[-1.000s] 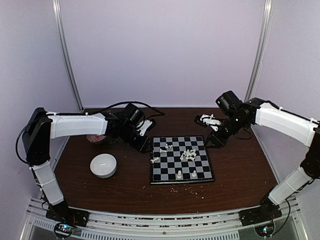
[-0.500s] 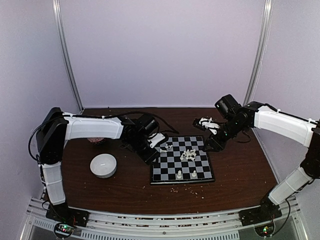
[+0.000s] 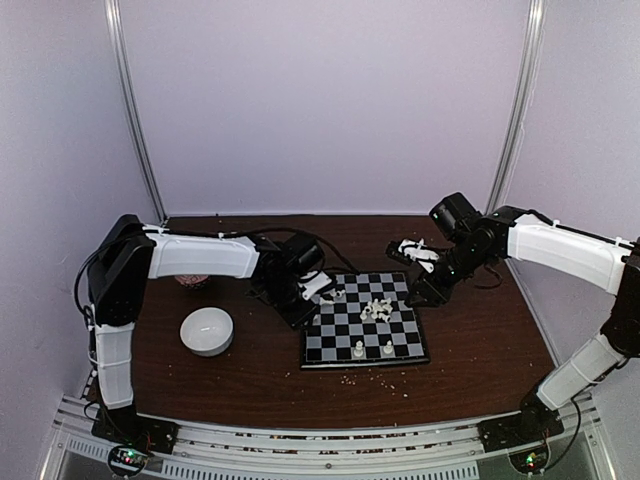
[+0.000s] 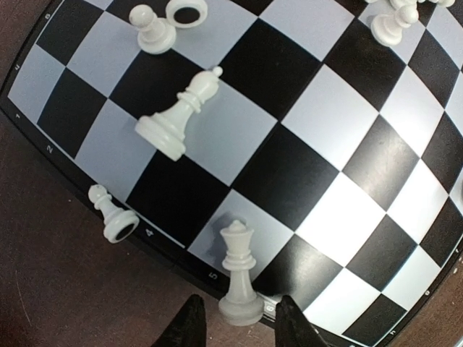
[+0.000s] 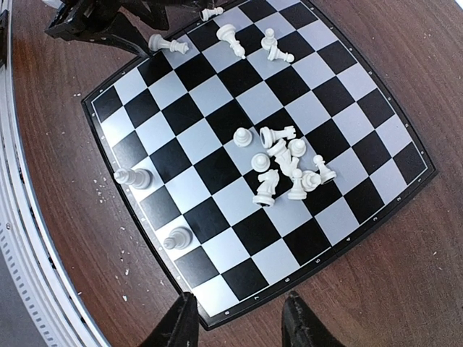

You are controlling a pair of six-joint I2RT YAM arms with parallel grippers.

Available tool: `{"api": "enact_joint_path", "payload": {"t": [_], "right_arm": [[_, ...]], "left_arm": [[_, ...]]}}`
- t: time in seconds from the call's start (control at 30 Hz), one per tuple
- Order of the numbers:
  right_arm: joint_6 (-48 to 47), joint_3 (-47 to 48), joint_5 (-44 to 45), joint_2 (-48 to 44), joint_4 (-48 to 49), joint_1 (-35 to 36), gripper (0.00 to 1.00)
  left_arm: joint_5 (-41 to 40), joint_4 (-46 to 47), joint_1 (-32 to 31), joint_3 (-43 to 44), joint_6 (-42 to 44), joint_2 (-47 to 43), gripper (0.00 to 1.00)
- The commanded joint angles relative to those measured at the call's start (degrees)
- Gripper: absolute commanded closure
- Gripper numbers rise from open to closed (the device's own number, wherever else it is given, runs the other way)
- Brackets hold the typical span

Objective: Set up the chess pieces on the board
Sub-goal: Pick up the king from the chessboard.

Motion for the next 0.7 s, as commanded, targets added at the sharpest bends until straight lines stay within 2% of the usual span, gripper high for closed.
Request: {"api": "enact_joint_path", "payload": {"t": [0.0, 0.67], "right_arm": [[0.4, 0.0, -0.9, -0.3, 0.5, -0.2, 0.59], [0.1, -0.2, -1.1, 0.2, 0.5, -0.2, 0.6]], "left_arm": [[-0.9, -0.7, 0.0, 2.3, 0.7, 1.4, 0.68], [-0.5, -2.1, 0.0, 4.0, 1.9, 2.6, 0.85]]}}
